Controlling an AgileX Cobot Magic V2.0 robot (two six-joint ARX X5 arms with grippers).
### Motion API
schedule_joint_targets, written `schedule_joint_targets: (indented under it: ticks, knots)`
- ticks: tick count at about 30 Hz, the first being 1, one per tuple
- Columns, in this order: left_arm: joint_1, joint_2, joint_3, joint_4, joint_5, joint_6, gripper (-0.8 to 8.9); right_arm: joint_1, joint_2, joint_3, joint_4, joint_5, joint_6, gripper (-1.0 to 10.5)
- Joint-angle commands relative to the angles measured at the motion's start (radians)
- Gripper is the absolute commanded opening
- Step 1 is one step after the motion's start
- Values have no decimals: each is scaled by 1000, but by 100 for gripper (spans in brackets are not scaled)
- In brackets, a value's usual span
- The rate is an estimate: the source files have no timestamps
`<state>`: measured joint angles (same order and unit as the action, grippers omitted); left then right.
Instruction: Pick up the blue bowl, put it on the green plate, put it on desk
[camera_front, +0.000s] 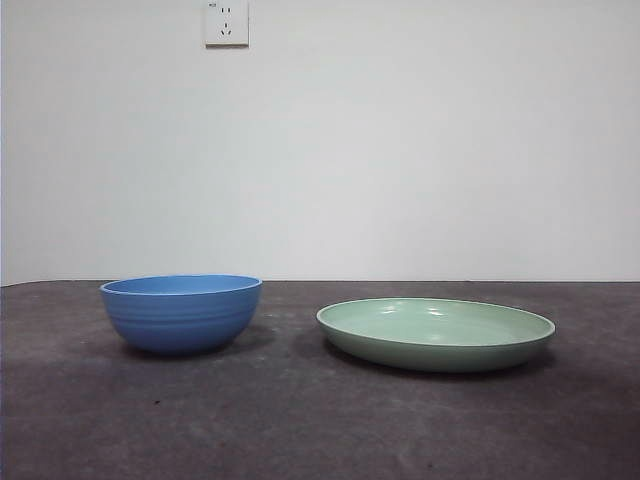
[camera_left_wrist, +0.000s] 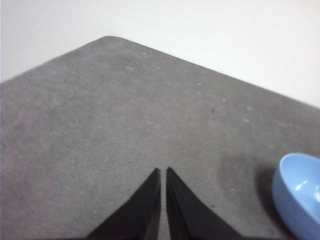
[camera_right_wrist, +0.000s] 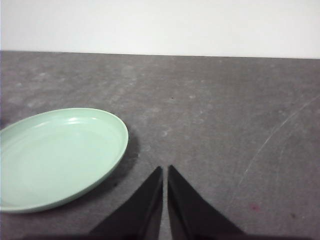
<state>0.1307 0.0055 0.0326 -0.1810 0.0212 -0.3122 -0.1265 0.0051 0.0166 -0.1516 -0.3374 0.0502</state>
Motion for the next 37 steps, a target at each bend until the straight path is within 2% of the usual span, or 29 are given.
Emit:
schedule_joint_targets:
  ticks: [1, 4, 7, 10, 15, 20, 25, 28, 33, 37]
  knots:
    - [4, -2, -18, -8, -2, -91, 19, -1, -2, -5, 3, -2, 119, 10]
    - [4, -2, -9, -14, 18, -131, 18, -1, -2, -5, 0, -2, 179, 9]
    - [4, -2, -2, -15, 55, -131, 17, -1, -2, -5, 1, -3, 262, 10]
    - [4, -2, 6, -32, 92, -137, 16, -1, -2, -3, 0, -29, 294, 9]
    - [4, -2, 40, -61, 142, -174, 16, -1, -2, 24, 1, -25, 362, 9]
    - [4, 11, 130, -67, 190, -179, 16, -1, -1, 102, 1, 0, 361, 9]
    - [4, 70, 262, -101, 198, -165, 16, -1, 8, 204, -13, 10, 356, 9]
    - [4, 132, 351, -145, 220, -120, 16, -1, 43, 280, -39, 8, 340, 9]
    - [4, 278, 503, -235, 341, -27, 16, -1, 164, 430, -147, -7, 270, 9]
    - [3, 404, 608, -305, 443, 68, 16, -1, 297, 558, -270, -72, 196, 9]
